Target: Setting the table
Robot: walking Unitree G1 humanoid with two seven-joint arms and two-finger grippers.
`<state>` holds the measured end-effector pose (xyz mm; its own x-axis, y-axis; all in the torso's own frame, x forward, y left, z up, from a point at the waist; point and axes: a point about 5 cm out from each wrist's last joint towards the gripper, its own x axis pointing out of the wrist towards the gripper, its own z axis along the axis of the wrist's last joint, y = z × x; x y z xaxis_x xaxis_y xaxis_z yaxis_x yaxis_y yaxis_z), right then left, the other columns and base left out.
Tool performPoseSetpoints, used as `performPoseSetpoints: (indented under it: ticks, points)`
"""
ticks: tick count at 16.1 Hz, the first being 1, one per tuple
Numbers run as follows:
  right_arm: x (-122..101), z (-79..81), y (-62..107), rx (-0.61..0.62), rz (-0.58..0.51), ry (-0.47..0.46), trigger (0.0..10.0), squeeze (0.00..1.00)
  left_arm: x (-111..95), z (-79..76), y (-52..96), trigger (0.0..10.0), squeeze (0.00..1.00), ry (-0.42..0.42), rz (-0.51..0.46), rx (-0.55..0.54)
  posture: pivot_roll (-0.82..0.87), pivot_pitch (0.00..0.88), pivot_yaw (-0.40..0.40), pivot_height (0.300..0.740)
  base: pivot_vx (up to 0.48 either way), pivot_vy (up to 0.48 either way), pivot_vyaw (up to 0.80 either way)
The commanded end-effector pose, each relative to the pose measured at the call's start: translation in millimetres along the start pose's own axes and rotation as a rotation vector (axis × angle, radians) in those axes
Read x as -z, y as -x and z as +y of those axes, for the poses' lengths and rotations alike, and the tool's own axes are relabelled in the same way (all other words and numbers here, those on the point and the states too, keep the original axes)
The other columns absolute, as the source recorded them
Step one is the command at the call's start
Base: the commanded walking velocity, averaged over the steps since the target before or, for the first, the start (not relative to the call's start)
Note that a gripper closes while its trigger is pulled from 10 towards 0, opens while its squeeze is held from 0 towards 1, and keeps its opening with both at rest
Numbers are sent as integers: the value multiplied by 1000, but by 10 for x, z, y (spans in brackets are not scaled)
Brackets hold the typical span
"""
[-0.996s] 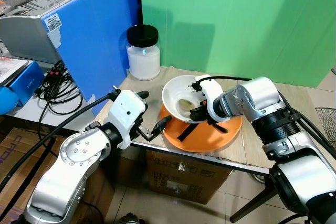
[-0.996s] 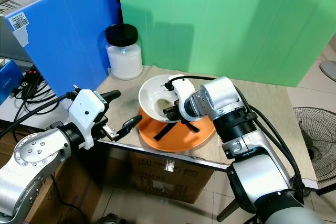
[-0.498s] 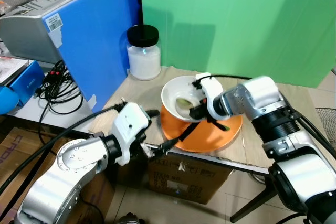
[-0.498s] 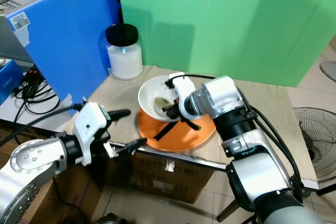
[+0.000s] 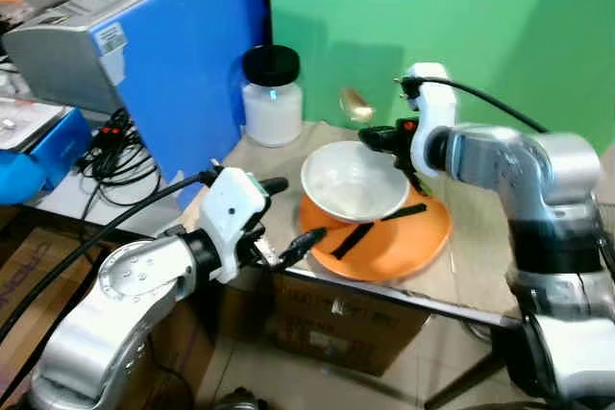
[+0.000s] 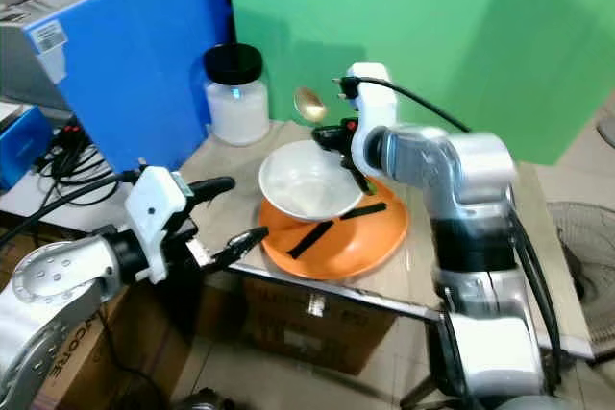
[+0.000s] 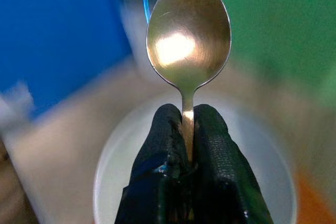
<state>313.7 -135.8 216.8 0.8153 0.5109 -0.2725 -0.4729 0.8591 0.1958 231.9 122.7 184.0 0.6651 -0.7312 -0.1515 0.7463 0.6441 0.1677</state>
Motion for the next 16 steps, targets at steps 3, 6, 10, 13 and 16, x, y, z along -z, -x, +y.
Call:
performPoseSetpoints:
  ticks: [3,6,10,13,16]
  points:
    - [0,234,324,42,-291,26,0,0,-25,-2,-123,10000,0,5,-43,-101,46,0,31,740,0,0,0]
    - [134,183,619,293,-443,-42,10000,0,-47,-57,-165,10000,0,18,-90,-226,56,0,11,740,0,0,0]
    - [489,147,799,462,-420,106,10000,0,-37,40,-115,10000,0,17,-95,-358,64,0,2,740,0,0,-400]
    - [582,142,870,570,-423,55,10000,0,43,97,-30,10000,0,-19,-89,-500,68,0,-3,740,0,0,-533]
    - [647,182,837,571,-405,60,10000,0,52,98,-18,10000,0,-12,-88,-507,59,0,6,740,0,0,0]
